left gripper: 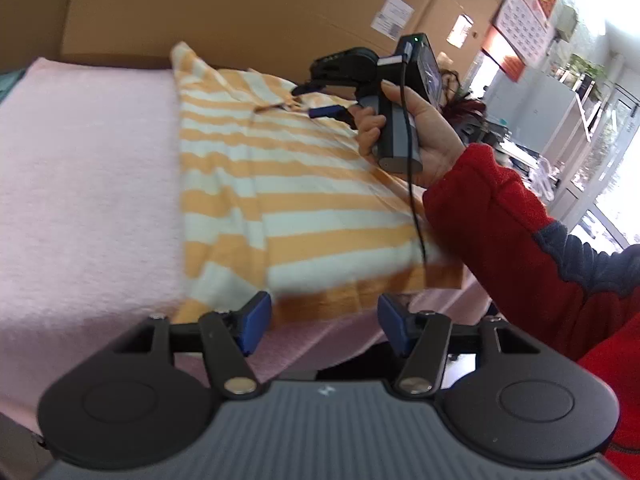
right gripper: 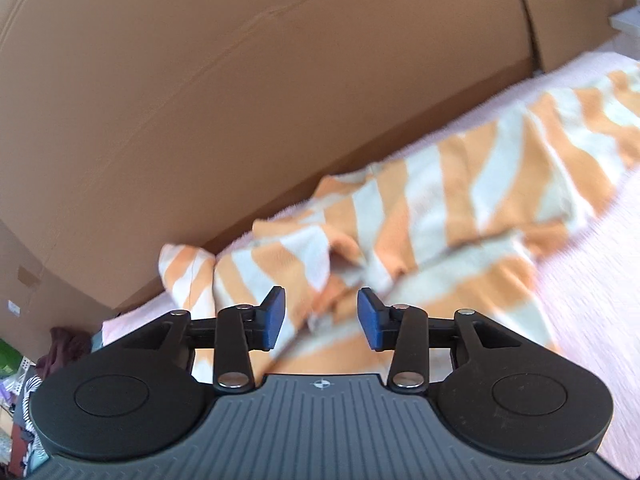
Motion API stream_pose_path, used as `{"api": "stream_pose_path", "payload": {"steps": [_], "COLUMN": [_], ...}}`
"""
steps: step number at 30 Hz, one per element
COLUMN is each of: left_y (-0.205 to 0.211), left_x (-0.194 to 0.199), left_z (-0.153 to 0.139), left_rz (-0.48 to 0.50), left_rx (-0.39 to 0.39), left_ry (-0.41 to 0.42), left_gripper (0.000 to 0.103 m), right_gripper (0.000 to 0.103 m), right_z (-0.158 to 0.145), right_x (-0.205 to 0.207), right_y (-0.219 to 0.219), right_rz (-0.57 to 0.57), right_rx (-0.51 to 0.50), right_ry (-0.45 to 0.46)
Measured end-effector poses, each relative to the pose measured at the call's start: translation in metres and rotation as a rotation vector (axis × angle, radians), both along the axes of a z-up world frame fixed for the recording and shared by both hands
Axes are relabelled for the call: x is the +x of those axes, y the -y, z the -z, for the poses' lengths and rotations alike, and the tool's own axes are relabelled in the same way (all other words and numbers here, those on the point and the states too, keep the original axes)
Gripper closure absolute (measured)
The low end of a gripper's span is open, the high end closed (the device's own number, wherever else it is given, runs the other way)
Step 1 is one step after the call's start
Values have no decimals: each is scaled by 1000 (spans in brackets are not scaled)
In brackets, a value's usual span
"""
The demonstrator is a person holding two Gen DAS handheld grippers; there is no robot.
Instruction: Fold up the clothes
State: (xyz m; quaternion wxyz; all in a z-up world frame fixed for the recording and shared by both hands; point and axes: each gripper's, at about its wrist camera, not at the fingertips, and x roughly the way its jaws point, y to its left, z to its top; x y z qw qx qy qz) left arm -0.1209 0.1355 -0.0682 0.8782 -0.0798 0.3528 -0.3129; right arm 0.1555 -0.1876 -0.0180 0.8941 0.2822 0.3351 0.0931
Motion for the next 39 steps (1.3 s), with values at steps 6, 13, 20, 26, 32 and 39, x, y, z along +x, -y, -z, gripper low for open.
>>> {"api": "stream_pose_path", "payload": {"steps": [6, 13, 20, 26, 32, 39], "left_y": [-4, -40, -45, -30, -28, -32], "left_x": [-2, 6, -11, -10, -18, -10], "left_z": [-18, -6, -5, 0, -9, -9], "left_rz": [26, -126, -106, -39, -8, -34], "left_rx": [38, 146, 36, 22, 31, 63], "left_ry": [114, 58, 64, 50, 88, 103], "left_gripper": [43, 40, 35, 44, 44, 40], "right_gripper": [60, 66, 63, 74, 99, 94], "right_z": [-13, 7, 14, 29, 29, 30], "right_x": [-81, -143, -211, -202, -205, -207], "right_y": [19, -34, -69, -85, -77, -50], "right_rz": [-96, -575, -795, -705, -653, -599], "right_rx": [36, 56, 61, 136, 141, 118], "right_ry": [108, 68, 56, 57, 102, 79]}}
